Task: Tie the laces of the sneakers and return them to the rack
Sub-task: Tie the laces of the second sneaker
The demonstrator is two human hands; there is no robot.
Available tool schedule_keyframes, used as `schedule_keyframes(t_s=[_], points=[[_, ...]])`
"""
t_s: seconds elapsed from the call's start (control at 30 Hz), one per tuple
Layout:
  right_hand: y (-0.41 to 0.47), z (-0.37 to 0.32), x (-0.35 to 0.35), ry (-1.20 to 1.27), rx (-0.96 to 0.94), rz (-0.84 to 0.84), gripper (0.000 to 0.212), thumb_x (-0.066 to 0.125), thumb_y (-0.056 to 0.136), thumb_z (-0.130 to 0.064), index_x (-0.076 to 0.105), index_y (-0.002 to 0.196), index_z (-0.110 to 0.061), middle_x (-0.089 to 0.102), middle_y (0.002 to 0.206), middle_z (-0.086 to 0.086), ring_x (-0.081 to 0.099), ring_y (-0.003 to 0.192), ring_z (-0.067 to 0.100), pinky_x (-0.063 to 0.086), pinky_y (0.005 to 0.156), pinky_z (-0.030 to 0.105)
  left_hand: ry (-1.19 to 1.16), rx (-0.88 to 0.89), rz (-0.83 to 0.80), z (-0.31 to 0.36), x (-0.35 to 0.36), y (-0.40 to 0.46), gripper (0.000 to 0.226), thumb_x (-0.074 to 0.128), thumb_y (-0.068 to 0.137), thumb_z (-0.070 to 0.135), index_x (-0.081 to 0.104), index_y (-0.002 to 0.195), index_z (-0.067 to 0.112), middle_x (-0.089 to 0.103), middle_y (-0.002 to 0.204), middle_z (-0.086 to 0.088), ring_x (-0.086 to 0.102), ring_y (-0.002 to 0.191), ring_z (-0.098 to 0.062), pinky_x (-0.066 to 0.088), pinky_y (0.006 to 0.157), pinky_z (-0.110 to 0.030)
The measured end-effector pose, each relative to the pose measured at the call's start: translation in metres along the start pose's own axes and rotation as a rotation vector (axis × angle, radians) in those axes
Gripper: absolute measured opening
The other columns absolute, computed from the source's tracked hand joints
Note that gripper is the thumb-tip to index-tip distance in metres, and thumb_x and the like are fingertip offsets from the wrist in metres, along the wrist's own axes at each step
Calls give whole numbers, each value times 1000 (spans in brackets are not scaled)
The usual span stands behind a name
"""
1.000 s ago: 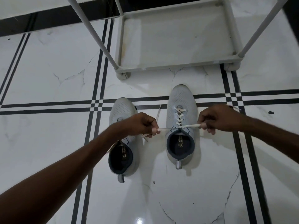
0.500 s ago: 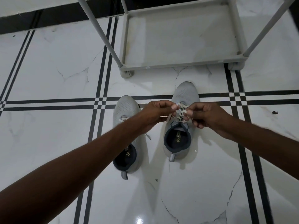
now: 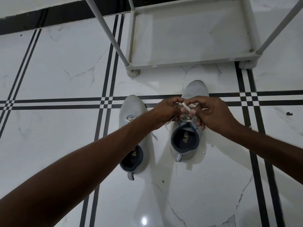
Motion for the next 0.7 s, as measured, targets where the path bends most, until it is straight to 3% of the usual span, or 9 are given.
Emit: schedule_keyframes(t_s=[0.07,0.13,0.27,0.37,0.5,0.63,0.7], points=[[2,1,0,-38,-22,22,26,66,90,-4,75,104,-24,70,70,10,61,42,17,54,41,32,-28,-26,58,-3,-3,2,18,63,89,-1,62,102,11,68,76,-7,60,62,-13,47,56,-21],[5,3,-1,-68,-32,30,23,68,89,-7,75,103,-24,68,61,3,60,39,15,53,40,31,-51,-60,77,-6,-3,4,12,62,89,-2,65,97,7,67,78,-10,60,62,-13,48,55,-19],[10,3,-1,-95,-44,2,22,68,89,-5,72,103,-20,67,53,-5,60,37,14,50,36,27,-168,-127,-13,-7,6,0,18,49,97,-1,66,98,3,72,79,-7,64,63,-9,50,58,-16],[14,7,0,-66,-4,-64,26,65,89,1,69,106,-19,67,60,2,63,40,15,51,39,28,-207,-157,-95,-5,11,-6,16,50,99,6,65,102,3,76,84,-3,68,72,-8,53,63,-17],[16,13,7,8,54,-187,28,61,91,3,58,112,-16,66,76,15,66,54,25,57,48,35,-130,-135,-46,-8,8,-6,9,58,96,16,67,96,13,63,83,-3,54,66,-7,45,59,-17],[16,29,0,103,161,-223,27,66,89,-1,50,111,-5,66,78,23,63,66,35,54,52,32,-133,-107,-86,-10,8,-8,16,51,99,13,66,93,17,59,74,1,52,62,-8,45,58,-18],[16,33,-1,149,189,-243,26,68,88,-1,52,107,-2,65,78,25,62,64,31,54,52,28,-29,-60,-108,-6,8,-10,15,53,99,17,67,93,16,61,72,1,53,64,-9,46,61,-19]])
Point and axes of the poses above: each hand's wrist, its own y-axis towards the middle knuckle, its own x-axis out of the palm, z = x × y, the point moved 7 cm from there along y, towards the middle knuckle
